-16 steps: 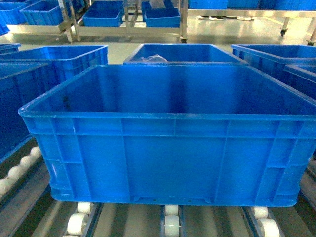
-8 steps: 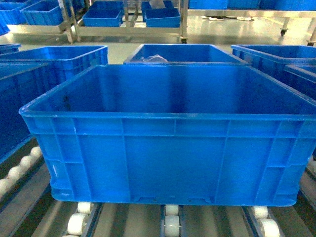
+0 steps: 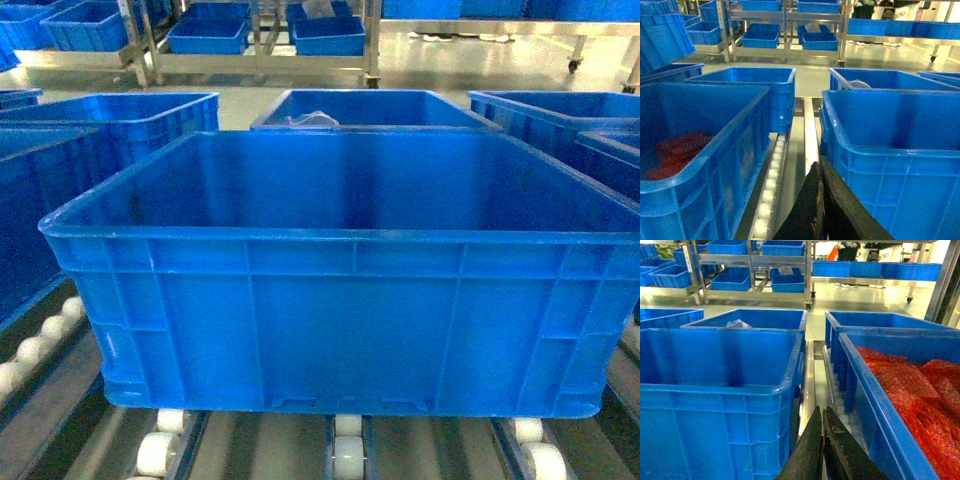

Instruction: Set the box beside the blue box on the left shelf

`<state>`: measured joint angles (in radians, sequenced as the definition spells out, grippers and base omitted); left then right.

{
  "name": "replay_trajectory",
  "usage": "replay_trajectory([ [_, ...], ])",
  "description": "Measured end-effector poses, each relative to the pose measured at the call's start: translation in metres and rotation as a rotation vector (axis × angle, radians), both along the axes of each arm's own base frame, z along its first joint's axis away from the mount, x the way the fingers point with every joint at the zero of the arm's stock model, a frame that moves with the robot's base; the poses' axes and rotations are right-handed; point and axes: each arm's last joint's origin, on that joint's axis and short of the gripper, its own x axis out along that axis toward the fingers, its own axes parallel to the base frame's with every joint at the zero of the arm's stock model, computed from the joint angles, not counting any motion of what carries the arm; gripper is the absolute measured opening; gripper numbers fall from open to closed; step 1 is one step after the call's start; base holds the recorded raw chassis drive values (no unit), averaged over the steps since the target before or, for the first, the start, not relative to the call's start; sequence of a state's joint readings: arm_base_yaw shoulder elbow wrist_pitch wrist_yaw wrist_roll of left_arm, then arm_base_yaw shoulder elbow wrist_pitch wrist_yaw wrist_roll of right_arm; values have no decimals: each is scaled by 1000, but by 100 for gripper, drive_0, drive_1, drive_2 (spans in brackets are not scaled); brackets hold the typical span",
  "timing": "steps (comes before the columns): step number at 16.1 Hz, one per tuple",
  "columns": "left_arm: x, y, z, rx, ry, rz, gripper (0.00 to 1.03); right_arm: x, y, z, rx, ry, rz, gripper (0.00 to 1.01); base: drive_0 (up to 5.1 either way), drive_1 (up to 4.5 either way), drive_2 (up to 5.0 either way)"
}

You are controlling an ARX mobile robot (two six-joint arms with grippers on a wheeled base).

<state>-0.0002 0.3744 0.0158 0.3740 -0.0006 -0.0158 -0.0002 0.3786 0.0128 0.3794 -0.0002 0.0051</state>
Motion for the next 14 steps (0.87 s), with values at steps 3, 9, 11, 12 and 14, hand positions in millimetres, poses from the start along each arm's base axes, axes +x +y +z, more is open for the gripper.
replay_trajectory([
  [3, -6, 0, 0, 0, -2, 0, 2, -6, 0, 0, 0, 0, 0, 1, 0, 0, 0],
  [9, -21, 0, -7, 1, 55, -3, 2, -21, 0, -7, 0, 56, 1, 1, 0, 0, 0],
  [11, -24, 0, -1, 1, -3, 2, 2, -25, 0, -1, 0, -8, 0, 1, 0, 0, 0],
  [12, -24, 0, -5, 2, 22, 3, 2, -24, 0, -4, 0, 17, 0, 1, 0, 0, 0],
  [14, -24, 0, -4, 2, 16, 0, 13, -24, 0, -4, -2, 10, 0, 12, 0, 0, 0],
])
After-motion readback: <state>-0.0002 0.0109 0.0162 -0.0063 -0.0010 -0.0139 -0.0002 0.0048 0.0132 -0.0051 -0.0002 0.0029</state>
